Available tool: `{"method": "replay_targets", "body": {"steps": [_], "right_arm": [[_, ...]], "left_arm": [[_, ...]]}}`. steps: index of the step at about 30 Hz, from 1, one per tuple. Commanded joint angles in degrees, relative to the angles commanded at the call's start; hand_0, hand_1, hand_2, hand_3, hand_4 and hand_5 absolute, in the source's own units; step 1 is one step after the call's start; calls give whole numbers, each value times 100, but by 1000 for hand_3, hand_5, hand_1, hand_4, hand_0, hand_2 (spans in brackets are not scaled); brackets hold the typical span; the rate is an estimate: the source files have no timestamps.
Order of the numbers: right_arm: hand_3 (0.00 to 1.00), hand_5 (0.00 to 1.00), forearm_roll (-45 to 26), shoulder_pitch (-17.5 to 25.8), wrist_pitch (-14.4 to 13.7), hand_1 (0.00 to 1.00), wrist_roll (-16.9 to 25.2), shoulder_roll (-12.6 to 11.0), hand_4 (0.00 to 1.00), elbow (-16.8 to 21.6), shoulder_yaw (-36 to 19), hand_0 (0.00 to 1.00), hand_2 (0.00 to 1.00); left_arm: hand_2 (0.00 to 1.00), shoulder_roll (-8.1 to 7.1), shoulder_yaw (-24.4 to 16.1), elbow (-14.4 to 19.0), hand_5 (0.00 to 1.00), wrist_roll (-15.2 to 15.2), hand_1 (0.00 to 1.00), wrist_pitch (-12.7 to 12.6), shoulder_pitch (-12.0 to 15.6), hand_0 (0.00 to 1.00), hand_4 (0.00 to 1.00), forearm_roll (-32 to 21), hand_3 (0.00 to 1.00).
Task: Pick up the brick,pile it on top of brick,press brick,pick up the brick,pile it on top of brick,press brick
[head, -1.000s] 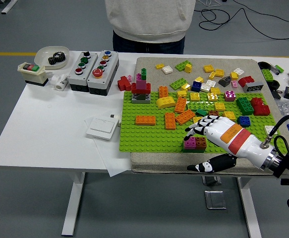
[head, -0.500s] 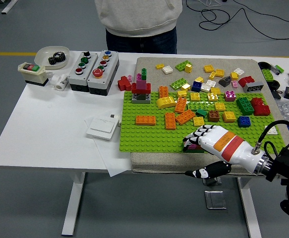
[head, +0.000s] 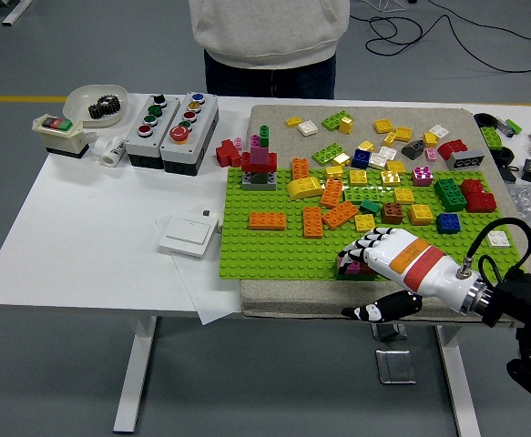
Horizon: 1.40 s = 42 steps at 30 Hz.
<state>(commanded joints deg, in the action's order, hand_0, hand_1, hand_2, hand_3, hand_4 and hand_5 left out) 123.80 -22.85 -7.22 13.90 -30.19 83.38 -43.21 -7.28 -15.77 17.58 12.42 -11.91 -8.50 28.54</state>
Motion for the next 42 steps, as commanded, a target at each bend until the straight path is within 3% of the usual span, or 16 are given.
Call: {"method": "replay_targets", "body": {"steps": [20,42], "right_arm": [[607,655,136,-107,48,696,-38,69,878,-269,199,762,735],[597,654,174,-67,4,693,-48,48,879,-192,207,770,725]], "left_arm": [[765,0,22,1,685,-8,726,-3,-25,713,730,-35,617],[765,1,27,2,684,-7,726,2,-35,713,730,-39,617]]}}
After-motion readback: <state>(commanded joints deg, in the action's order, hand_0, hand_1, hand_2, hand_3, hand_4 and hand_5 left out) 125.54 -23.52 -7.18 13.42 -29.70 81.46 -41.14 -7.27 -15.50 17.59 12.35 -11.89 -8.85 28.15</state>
